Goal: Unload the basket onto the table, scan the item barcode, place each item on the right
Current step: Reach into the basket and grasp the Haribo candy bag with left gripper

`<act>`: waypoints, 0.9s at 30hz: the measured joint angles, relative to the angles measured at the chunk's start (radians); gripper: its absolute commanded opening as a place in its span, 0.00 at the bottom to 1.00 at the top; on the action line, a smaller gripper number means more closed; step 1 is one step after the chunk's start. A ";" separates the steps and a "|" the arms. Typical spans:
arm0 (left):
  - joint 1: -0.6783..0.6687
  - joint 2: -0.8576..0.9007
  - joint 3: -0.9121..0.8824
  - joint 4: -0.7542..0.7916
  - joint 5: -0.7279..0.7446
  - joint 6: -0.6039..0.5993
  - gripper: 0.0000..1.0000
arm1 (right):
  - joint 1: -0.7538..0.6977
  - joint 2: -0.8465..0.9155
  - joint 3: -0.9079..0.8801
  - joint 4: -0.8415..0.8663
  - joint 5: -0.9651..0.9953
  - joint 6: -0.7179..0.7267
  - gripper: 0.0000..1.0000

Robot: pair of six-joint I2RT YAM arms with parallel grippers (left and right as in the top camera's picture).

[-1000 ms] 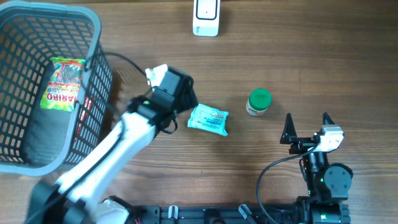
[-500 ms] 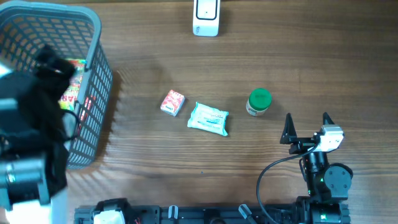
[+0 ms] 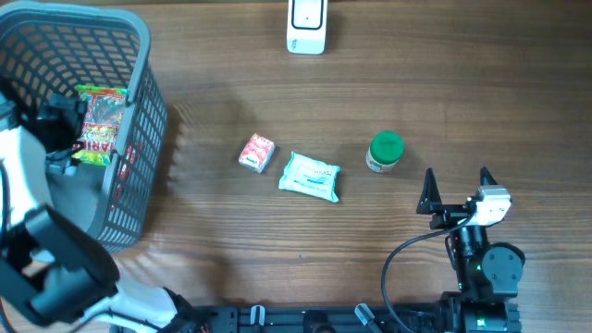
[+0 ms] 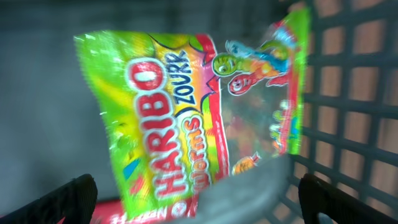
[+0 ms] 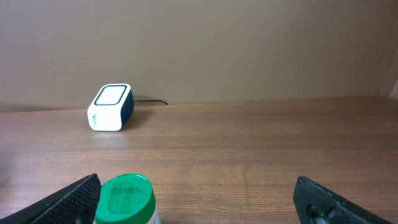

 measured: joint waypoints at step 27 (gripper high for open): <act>-0.123 0.121 -0.145 0.248 -0.111 -0.061 0.04 | 0.000 0.000 0.000 0.000 0.000 0.000 1.00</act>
